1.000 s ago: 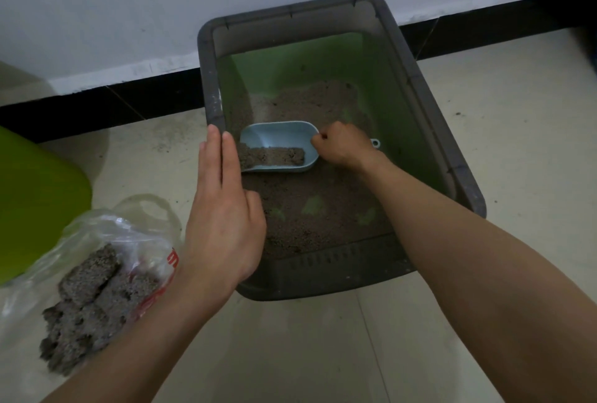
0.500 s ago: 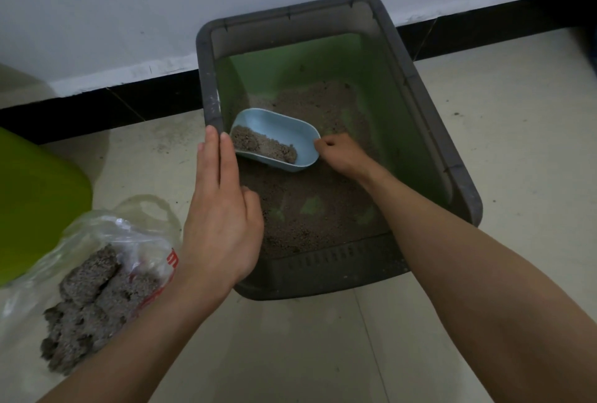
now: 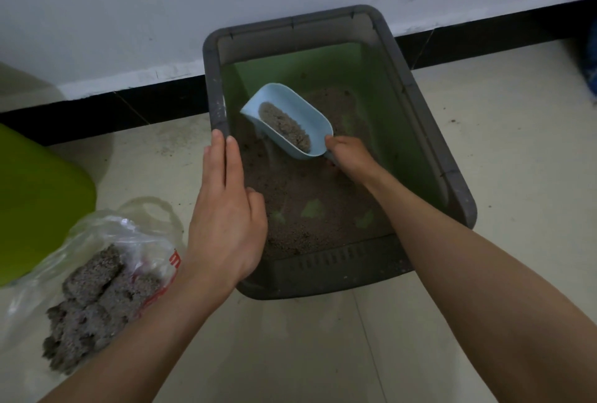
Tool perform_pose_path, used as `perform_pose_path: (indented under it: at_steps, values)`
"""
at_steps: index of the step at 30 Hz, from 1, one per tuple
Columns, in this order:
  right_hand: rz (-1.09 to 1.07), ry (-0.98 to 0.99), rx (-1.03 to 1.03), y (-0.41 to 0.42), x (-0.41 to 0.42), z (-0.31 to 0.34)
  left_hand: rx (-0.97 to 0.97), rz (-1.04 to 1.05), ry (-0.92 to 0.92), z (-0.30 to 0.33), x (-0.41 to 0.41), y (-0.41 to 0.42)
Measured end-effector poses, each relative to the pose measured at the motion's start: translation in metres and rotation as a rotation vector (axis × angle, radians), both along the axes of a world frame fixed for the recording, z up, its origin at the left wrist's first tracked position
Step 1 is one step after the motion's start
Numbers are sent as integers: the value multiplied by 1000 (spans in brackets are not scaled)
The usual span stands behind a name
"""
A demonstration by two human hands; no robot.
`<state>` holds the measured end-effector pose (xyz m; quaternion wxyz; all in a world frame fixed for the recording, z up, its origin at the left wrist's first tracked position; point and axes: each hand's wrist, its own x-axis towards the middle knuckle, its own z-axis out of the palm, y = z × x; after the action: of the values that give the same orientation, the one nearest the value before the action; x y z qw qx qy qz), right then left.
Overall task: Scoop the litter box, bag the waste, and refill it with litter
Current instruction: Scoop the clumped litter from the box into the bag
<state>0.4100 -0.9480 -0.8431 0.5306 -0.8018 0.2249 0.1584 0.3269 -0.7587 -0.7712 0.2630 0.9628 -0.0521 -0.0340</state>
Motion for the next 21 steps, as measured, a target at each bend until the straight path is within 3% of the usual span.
perform_pose_path:
  at_steps: [7,14,21]
  values:
    - [-12,-77,-314,-1,-17,43,26,2,9,4,0,-1]
    - [-60,-249,-131,15,-66,111,109,-156,155,16,7,17]
    - [147,-321,-143,76,-111,146,99,-308,189,38,-17,103]
